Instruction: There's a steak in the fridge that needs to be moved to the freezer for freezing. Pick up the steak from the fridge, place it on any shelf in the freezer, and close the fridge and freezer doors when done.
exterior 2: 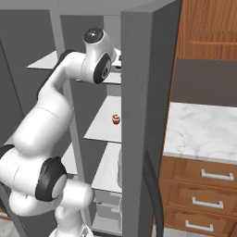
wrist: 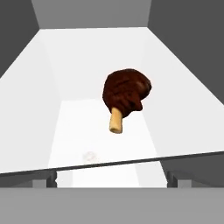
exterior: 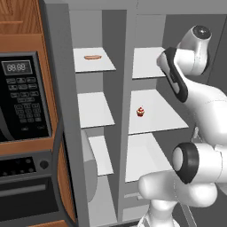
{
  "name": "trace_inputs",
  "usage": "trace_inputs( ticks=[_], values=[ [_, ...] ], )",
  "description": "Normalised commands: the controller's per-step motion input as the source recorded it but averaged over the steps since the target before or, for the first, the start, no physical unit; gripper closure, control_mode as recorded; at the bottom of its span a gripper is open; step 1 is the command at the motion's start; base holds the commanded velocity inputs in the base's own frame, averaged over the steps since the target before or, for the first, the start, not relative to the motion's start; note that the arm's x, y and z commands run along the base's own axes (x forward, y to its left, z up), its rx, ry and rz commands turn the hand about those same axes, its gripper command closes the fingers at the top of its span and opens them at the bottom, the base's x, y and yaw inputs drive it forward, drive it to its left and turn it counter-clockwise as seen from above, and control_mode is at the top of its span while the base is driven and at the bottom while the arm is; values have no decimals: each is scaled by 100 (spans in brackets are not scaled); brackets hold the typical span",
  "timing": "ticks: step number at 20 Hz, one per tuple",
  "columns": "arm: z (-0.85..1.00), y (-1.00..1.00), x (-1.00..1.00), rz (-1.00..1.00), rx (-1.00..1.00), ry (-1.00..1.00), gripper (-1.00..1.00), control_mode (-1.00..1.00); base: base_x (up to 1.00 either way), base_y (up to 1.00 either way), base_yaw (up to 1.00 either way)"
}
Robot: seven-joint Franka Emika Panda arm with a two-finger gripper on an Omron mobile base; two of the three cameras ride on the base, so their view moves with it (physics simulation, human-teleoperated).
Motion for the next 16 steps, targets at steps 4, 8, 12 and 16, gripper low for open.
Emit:
trace_inputs(
  ticks=[4, 8, 12, 16],
  values=[
    [-16, -1, 35, 0, -4, 9, -100, -100, 0, 0, 0],
    [-19, 0, 35, 0, -6, 12, -100, -100, 0, 0, 0],
    [-12, -11, 32, 0, -1, 4, -100, -100, 0, 0, 0],
    [-17, -29, 20, 0, 0, 0, -100, -100, 0, 0, 0]
  ],
)
